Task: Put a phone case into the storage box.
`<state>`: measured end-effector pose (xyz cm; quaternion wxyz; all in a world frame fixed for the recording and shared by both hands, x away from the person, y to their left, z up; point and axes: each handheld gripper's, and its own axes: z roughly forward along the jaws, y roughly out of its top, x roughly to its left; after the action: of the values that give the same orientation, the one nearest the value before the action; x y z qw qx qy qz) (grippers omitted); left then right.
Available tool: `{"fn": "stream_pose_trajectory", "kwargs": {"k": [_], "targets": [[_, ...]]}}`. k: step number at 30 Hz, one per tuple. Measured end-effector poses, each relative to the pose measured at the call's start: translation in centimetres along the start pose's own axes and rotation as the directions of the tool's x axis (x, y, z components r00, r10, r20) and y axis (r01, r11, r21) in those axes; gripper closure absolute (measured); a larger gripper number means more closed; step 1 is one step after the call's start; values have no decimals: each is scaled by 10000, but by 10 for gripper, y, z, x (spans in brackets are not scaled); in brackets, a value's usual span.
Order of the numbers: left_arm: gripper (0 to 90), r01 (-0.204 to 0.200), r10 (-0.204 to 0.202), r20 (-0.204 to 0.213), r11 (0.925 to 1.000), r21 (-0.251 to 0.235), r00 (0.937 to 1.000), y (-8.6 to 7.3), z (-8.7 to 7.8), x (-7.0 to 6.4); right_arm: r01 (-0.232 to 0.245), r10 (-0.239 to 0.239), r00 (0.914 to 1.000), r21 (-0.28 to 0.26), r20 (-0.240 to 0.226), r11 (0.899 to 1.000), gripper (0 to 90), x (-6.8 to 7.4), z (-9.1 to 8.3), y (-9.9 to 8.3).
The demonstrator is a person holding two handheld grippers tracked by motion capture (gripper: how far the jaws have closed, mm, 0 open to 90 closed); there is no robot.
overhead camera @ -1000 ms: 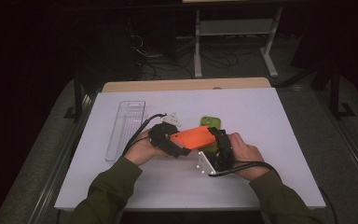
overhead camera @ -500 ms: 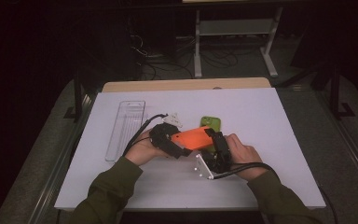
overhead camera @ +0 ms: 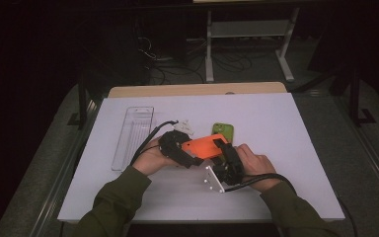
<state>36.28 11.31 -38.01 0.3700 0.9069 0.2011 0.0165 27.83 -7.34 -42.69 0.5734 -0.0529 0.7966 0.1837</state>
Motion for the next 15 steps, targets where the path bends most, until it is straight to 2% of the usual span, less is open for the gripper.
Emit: {"fn": "stream_pose_trajectory", "kwargs": {"k": [7, 15], "targets": [[159, 32, -32, 32, 10000, 0, 10000, 0, 0, -1, 153, -149, 9997, -200, 183, 9997, 443, 2, 0, 1], [160, 31, -31, 67, 10000, -11, 10000, 0, 1, -1, 228, -227, 9997, -178, 107, 9996, 545, 4, 0, 2]]}}
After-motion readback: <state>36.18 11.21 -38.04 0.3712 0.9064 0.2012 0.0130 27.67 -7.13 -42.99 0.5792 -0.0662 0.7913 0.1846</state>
